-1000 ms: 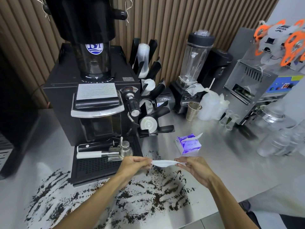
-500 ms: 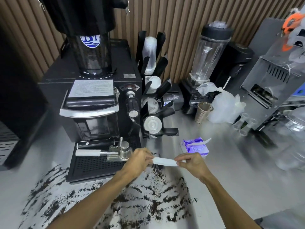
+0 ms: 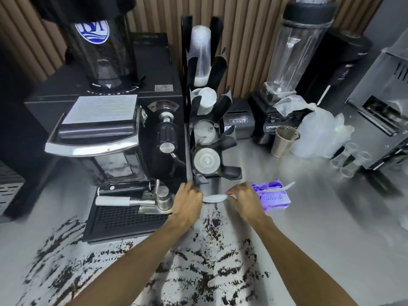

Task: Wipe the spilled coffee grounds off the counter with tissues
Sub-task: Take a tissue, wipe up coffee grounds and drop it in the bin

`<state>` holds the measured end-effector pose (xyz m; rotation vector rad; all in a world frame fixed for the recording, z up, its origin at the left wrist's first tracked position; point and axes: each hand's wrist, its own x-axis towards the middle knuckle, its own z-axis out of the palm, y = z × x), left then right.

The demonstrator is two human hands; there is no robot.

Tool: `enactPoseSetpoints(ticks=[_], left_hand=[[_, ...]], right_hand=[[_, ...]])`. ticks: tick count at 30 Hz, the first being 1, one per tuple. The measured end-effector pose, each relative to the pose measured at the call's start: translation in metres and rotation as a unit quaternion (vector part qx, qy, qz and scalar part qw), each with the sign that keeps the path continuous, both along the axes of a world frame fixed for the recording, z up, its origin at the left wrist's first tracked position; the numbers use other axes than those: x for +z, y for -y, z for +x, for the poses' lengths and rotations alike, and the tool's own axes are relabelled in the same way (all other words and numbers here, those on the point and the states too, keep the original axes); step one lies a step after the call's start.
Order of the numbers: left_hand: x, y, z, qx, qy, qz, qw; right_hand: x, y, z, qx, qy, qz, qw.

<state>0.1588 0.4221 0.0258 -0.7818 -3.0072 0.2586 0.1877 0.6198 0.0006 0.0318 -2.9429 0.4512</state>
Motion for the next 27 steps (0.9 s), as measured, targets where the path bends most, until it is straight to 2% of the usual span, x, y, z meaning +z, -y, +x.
enactPoseSetpoints(ticks=[3, 10, 13, 19, 22, 27], left_hand=[[0.002, -0.004, -0.007, 0.028, -0.009, -0.018, 0.999], [0.002, -0.006, -0.016, 0.057, 0.009, -0.090, 0.994], [0.002, -0.009, -0.018, 0.049, 0.014, -0.107, 0.993], [0.002, -0.004, 0.002, 0.012, 0.023, -0.108, 0.994], [-0.002, -0.001, 0.020, -0.008, 0.047, -0.108, 0.993], [-0.004, 0.003, 0.040, -0.014, 0.074, -0.060, 0.995]], right_hand=[[-0.006, 0.000, -0.013, 0.005, -0.014, 0.044, 0.999], [-0.022, 0.004, -0.031, 0.003, 0.017, 0.033, 0.999], [-0.022, 0.003, -0.032, 0.006, 0.017, 0.059, 0.998], [-0.016, 0.005, -0.002, 0.029, -0.001, 0.096, 0.995], [-0.017, 0.003, 0.023, 0.040, -0.014, 0.081, 0.996], [-0.014, -0.002, 0.044, 0.060, -0.019, 0.087, 0.994]])
